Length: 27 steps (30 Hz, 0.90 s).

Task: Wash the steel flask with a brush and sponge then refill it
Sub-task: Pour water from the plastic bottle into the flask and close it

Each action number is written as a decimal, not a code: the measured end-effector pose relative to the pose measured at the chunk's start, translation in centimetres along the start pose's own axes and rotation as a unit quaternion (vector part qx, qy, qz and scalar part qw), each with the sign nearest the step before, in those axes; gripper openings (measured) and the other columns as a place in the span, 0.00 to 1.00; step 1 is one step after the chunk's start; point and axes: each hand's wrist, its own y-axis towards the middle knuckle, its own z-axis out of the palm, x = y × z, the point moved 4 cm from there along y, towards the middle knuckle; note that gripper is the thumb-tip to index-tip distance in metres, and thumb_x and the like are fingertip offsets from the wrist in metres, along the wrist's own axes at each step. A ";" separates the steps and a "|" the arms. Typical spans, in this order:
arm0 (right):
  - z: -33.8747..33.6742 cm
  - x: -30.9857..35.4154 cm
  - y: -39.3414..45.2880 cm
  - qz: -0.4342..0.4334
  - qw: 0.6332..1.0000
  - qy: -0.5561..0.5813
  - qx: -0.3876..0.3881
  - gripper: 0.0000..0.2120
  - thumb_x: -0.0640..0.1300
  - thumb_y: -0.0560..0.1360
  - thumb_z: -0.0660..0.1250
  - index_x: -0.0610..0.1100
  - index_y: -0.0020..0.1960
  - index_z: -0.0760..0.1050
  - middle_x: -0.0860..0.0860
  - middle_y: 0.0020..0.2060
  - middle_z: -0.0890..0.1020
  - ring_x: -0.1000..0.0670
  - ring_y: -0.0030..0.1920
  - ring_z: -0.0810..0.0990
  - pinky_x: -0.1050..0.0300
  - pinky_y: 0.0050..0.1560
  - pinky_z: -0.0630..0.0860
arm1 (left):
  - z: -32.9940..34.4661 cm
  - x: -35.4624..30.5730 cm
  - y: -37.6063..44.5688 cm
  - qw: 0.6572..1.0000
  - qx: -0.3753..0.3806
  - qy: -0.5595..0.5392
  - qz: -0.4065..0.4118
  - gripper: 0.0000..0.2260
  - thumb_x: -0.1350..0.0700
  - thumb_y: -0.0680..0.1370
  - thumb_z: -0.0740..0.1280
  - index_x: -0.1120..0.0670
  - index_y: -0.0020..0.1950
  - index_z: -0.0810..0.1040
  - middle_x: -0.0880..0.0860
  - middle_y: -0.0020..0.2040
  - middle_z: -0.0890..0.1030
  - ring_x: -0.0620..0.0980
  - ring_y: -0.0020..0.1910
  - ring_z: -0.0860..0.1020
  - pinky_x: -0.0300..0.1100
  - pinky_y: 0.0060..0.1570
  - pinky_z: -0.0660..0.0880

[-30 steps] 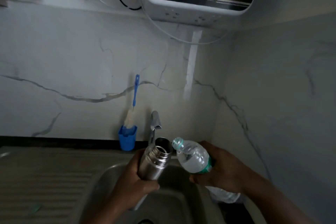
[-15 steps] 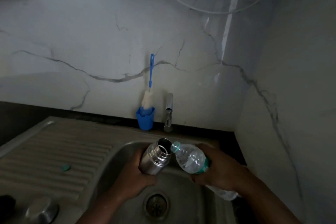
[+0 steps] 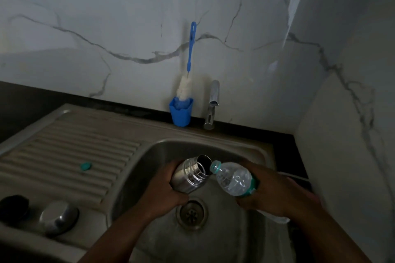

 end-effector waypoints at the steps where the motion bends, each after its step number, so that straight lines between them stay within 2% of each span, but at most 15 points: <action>1: 0.0 -0.1 0.0 0.005 1.000 -0.007 -0.003 0.34 0.58 0.54 0.73 0.64 0.60 0.71 0.63 0.52 0.81 0.63 0.50 0.80 0.55 0.53 0.78 | 0.0 0.2 0.1 1.000 -0.002 0.007 0.004 0.41 0.52 0.51 0.73 0.46 0.66 0.73 0.47 0.59 0.79 0.42 0.56 0.78 0.43 0.53 0.77; 3: -0.1 0.0 0.0 0.014 1.000 -0.017 0.001 0.33 0.55 0.56 0.75 0.63 0.61 0.72 0.63 0.51 0.81 0.64 0.49 0.80 0.57 0.52 0.78 | 0.1 0.4 0.2 1.000 -0.005 0.020 0.013 0.40 0.50 0.51 0.72 0.43 0.65 0.73 0.45 0.59 0.79 0.43 0.57 0.78 0.48 0.54 0.77; 6: 0.0 -0.1 0.0 0.022 0.999 -0.031 0.006 0.34 0.53 0.57 0.77 0.64 0.62 0.71 0.63 0.51 0.81 0.64 0.49 0.79 0.58 0.52 0.78 | 0.1 0.4 0.2 0.999 -0.008 0.030 0.018 0.38 0.49 0.51 0.72 0.36 0.62 0.71 0.44 0.58 0.78 0.42 0.57 0.78 0.48 0.54 0.77; 12: -0.2 0.0 -0.2 0.025 0.998 -0.056 0.011 0.33 0.52 0.58 0.77 0.61 0.61 0.72 0.62 0.51 0.81 0.62 0.49 0.80 0.55 0.52 0.79 | 0.1 0.0 -0.1 0.999 -0.012 0.036 0.030 0.38 0.47 0.50 0.70 0.37 0.61 0.70 0.42 0.57 0.78 0.42 0.56 0.78 0.46 0.54 0.77; 15: -0.2 0.3 -0.4 0.024 0.998 -0.062 0.013 0.31 0.50 0.60 0.78 0.60 0.60 0.73 0.60 0.51 0.81 0.61 0.49 0.80 0.55 0.53 0.78 | 0.0 0.0 -0.2 0.998 -0.017 0.050 0.041 0.39 0.46 0.50 0.70 0.39 0.62 0.70 0.45 0.58 0.78 0.47 0.57 0.78 0.48 0.55 0.76; 18: -0.3 0.5 -0.6 0.030 0.996 -0.079 0.017 0.33 0.51 0.60 0.78 0.61 0.62 0.71 0.60 0.53 0.80 0.61 0.50 0.79 0.57 0.53 0.78 | -0.1 -0.3 -0.4 0.996 -0.022 0.067 0.051 0.39 0.49 0.50 0.72 0.37 0.61 0.69 0.42 0.56 0.76 0.47 0.56 0.77 0.45 0.54 0.75; 21: -0.3 0.7 -0.9 0.035 0.995 -0.096 0.013 0.32 0.51 0.60 0.78 0.62 0.62 0.71 0.62 0.51 0.80 0.62 0.49 0.78 0.62 0.52 0.76 | -0.3 -0.5 -0.4 0.993 -0.030 0.091 0.065 0.40 0.48 0.50 0.71 0.43 0.64 0.74 0.44 0.56 0.77 0.47 0.55 0.77 0.45 0.53 0.75; 23: -0.3 0.9 -1.1 0.034 0.995 -0.096 0.013 0.32 0.51 0.61 0.78 0.62 0.62 0.71 0.63 0.50 0.80 0.63 0.48 0.78 0.64 0.50 0.76 | -0.4 -0.5 -0.4 0.991 -0.033 0.109 0.072 0.40 0.50 0.51 0.72 0.48 0.65 0.75 0.44 0.56 0.76 0.47 0.55 0.78 0.45 0.53 0.75; 27: -0.4 1.4 -1.4 0.037 0.994 -0.105 0.019 0.31 0.51 0.63 0.78 0.61 0.63 0.70 0.62 0.52 0.79 0.61 0.50 0.78 0.63 0.52 0.76 | -0.4 -0.4 -0.5 0.988 -0.038 0.125 0.078 0.40 0.50 0.52 0.72 0.49 0.66 0.75 0.45 0.56 0.76 0.48 0.54 0.78 0.48 0.54 0.75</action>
